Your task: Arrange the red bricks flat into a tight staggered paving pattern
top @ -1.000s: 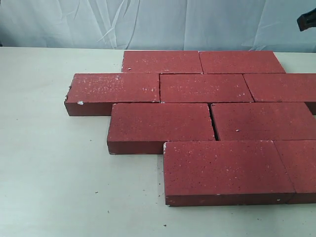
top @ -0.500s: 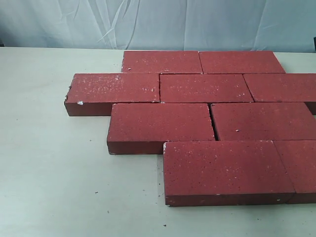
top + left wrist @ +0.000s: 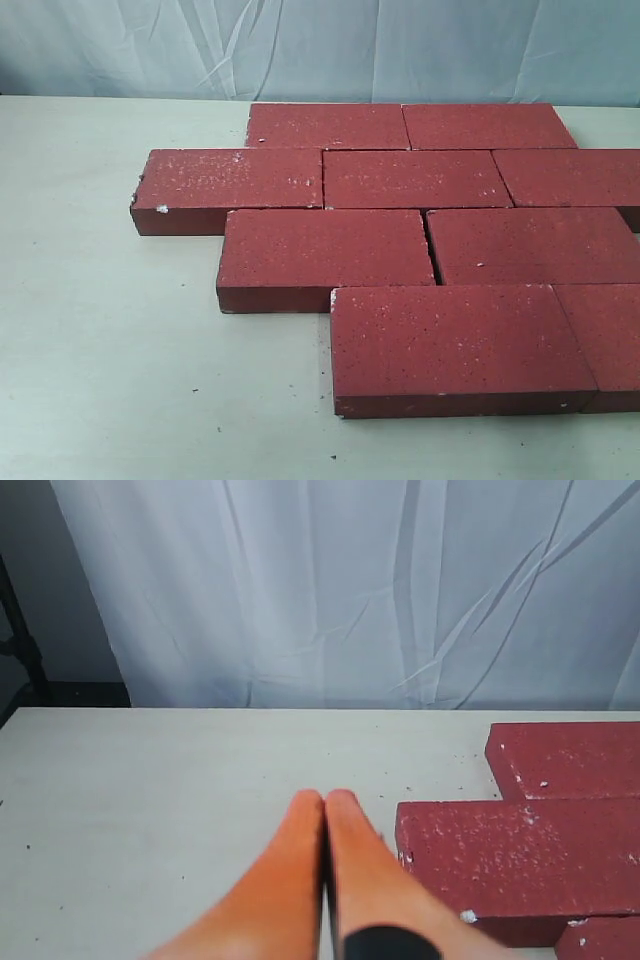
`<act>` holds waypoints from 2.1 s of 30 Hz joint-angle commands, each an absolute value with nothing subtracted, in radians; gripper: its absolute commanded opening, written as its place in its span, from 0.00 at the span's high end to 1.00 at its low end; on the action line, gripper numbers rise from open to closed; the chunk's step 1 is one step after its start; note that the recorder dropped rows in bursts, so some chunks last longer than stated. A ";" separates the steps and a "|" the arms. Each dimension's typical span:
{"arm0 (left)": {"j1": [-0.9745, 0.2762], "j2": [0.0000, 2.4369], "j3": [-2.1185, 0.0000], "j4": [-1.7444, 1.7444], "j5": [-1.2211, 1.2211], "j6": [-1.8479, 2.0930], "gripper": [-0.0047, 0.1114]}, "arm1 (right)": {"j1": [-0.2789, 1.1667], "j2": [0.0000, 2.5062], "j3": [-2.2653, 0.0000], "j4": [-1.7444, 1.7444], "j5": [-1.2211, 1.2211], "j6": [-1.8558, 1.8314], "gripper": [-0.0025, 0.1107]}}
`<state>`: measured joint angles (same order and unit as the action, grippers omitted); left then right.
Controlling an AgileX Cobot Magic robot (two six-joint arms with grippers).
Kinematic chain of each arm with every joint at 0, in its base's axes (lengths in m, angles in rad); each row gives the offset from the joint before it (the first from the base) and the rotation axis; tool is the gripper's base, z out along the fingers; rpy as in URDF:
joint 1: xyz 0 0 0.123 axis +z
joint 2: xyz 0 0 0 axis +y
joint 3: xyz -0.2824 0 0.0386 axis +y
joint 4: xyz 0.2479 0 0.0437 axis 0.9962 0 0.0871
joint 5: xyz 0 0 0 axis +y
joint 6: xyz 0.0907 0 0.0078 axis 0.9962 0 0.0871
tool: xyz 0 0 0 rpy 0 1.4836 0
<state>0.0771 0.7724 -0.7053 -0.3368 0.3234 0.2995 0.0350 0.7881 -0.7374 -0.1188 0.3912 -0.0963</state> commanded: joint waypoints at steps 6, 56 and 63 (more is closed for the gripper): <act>0.077 0.620 -0.624 -0.352 0.275 0.291 0.96 | 0.030 0.650 -0.655 -0.106 0.317 -0.096 0.99; 0.077 0.179 -0.173 0.021 0.070 0.038 0.96 | 0.030 0.591 -0.651 0.013 0.334 -0.075 0.99; 0.077 0.041 -0.040 0.088 0.068 -0.067 0.96 | 0.030 0.591 -0.651 0.013 0.334 -0.073 0.99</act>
